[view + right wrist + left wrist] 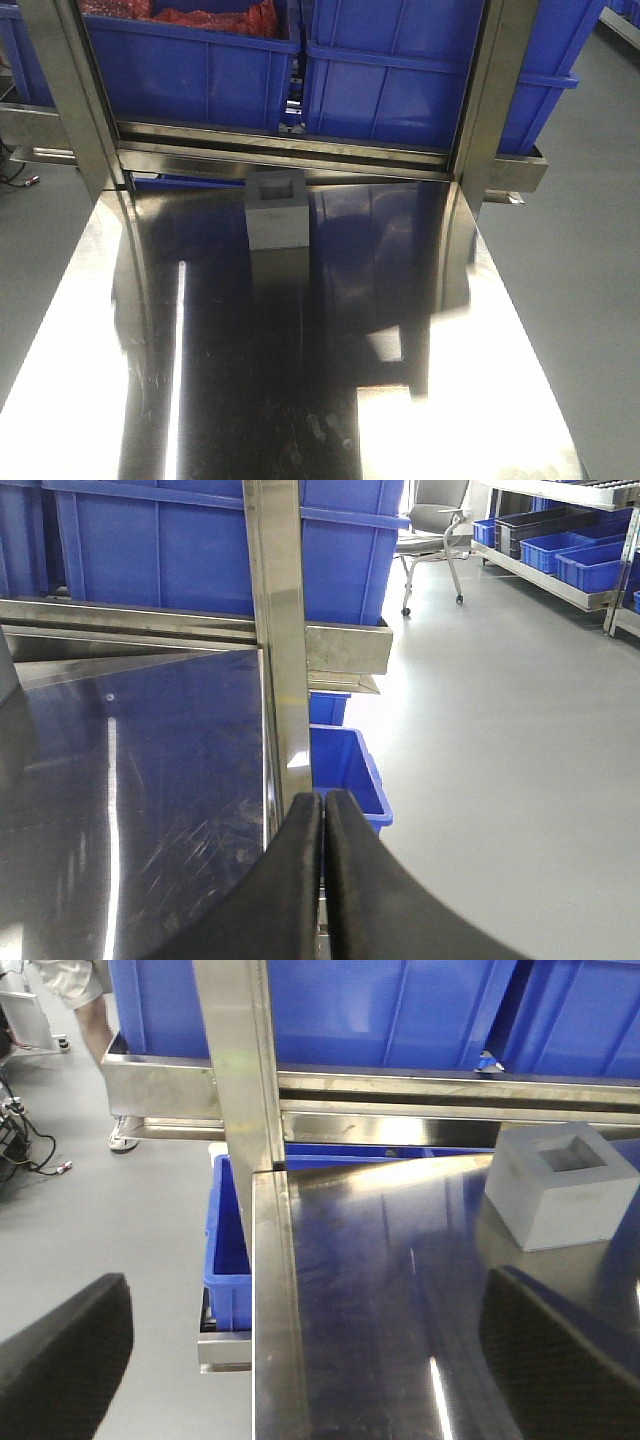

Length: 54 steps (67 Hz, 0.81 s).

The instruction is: Sort gray base to blue bin

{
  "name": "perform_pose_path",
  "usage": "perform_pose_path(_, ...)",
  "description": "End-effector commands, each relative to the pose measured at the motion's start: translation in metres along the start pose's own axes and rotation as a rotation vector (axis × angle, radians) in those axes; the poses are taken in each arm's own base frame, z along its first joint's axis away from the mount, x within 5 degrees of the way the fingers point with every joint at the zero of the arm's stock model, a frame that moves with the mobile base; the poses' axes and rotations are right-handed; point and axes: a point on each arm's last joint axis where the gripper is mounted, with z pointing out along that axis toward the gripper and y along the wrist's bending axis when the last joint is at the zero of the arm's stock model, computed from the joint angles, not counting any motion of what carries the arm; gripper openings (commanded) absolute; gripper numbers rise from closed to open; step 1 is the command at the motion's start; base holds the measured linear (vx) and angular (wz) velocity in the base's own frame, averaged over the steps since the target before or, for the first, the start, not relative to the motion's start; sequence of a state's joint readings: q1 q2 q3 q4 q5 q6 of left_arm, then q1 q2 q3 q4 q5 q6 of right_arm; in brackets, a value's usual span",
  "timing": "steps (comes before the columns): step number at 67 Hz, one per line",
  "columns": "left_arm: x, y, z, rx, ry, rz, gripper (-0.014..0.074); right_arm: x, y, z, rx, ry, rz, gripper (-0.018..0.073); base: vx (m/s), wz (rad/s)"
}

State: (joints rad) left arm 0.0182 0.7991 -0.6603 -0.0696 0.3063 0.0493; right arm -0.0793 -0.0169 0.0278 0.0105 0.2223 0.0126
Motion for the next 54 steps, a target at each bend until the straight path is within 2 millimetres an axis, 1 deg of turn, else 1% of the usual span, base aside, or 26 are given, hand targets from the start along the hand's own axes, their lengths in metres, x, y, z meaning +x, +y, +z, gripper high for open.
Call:
perform_pose_path(1, -0.03, -0.006, 0.003, 0.032, -0.089, 0.034, 0.0678, -0.006, 0.0, 0.0, 0.002, -0.071, -0.017, -0.0005, 0.0, 0.0)
perform_pose_path(2, -0.03, -0.007, 0.006, 0.038, -0.078, 0.039, 0.0677, -0.006, 0.0, 0.0, 0.002, -0.071, -0.017, -0.0005, 0.0, 0.0)
perform_pose_path(9, -0.059, -0.019, 0.023, 0.085, -0.068, 0.056, 0.0669, -0.006, 0.0, 0.0, 0.002, -0.071, -0.017, -0.0005, 0.0, 0.0)
perform_pose_path(10, -0.058, -0.021, 0.029, 0.095, -0.049, 0.06, 0.0666, -0.006, 0.0, 0.0, 0.002, -0.071, -0.017, -0.0005, 0.0, 0.0)
perform_pose_path(15, -0.077, -0.034, 0.048, 0.135, -0.042, 0.075, 0.0659, -0.006, 0.0, 0.0, 0.002, -0.071, -0.017, -0.0005, 0.0, 0.0)
perform_pose_path(17, -0.08, -0.039, 0.057, 0.15, -0.026, 0.081, 0.0658, -0.006, 0.0, 0.0, 0.002, -0.071, -0.017, -0.0005, 0.0, 0.0)
perform_pose_path(18, -0.088, -0.042, 0.059, 0.158, -0.036, 0.083, 0.0657, -0.006, 0.0, 0.0, 0.002, -0.071, -0.017, -0.0005, 0.0, 0.0)
perform_pose_path(21, -0.09, -0.053, 0.077, 0.187, 0.0, 0.096, 0.0652, -0.006, 0.0, 0.0, 0.002, -0.071, -0.017, -0.0005, 0.0, 0.0)
perform_pose_path(23, -0.096, -0.059, 0.084, 0.202, 0.005, 0.102, 0.0648, -0.006, 0.0, 0.0, 0.002, -0.071, -0.017, -0.0005, 0.0, 0.0)
perform_pose_path(24, -0.095, -0.062, 0.089, 0.208, 0.02, 0.106, 0.0647, -0.006, 0.0, 0.0, 0.002, -0.071, -0.017, -0.0005, 0.0, 0.0)
perform_pose_path(27, -0.102, -0.072, 0.103, 0.23, 0.037, 0.117, 0.0645, -0.006, 0.0, 0.0, 0.002, -0.071, -0.017, -0.0005, 0.0, 0.0)
perform_pose_path(30, -0.102, -0.081, 0.118, 0.246, 0.068, 0.125, 0.0645, -0.006, 0.0, 0.0, 0.002, -0.071, -0.017, -0.0005, 0.0, 0.0)
perform_pose_path(32, -0.105, -0.085, 0.123, 0.252, 0.08, 0.126, 0.0645, -0.006, 0.0, 0.0, 0.002, -0.07, -0.017, -0.0005, 0.0, 0.0)
perform_pose_path(33, -0.104, -0.09, 0.132, 0.259, 0.1, 0.132, 0.0645, -0.006, 0.0, 0.0, 0.002, -0.07, -0.017, -0.0005, 0.0, 0.0)
perform_pose_path(34, -0.106, -0.091, 0.133, 0.261, 0.1, 0.134, 0.0644, -0.006, 0.0, 0.0, 0.002, -0.07, -0.017, -0.0005, 0.0, 0.0)
perform_pose_path(35, -0.104, -0.094, 0.139, 0.265, 0.114, 0.139, 0.0643, -0.006, 0.0, 0.0, 0.002, -0.07, -0.017, -0.0005, 0.0, 0.0)
perform_pose_path(36, -0.107, -0.096, 0.142, 0.269, 0.115, 0.139, 0.0643, -0.006, 0.0, 0.0, 0.002, -0.07, -0.017, -0.0005, 0.0, 0.0)
perform_pose_path(49, -0.108, -0.13, 0.194, 0.296, 0.209, 0.088, 0.0634, -0.006, 0.0, 0.0, 0.002, -0.07, -0.017, -0.0005, 0.0, 0.0)
perform_pose_path(54, -0.105, -0.142, 0.213, 0.291, 0.246, 0.088, 0.0628, -0.006, 0.0, 0.0, 0.002, -0.07, -0.017, -0.0005, 0.0, 0.0)
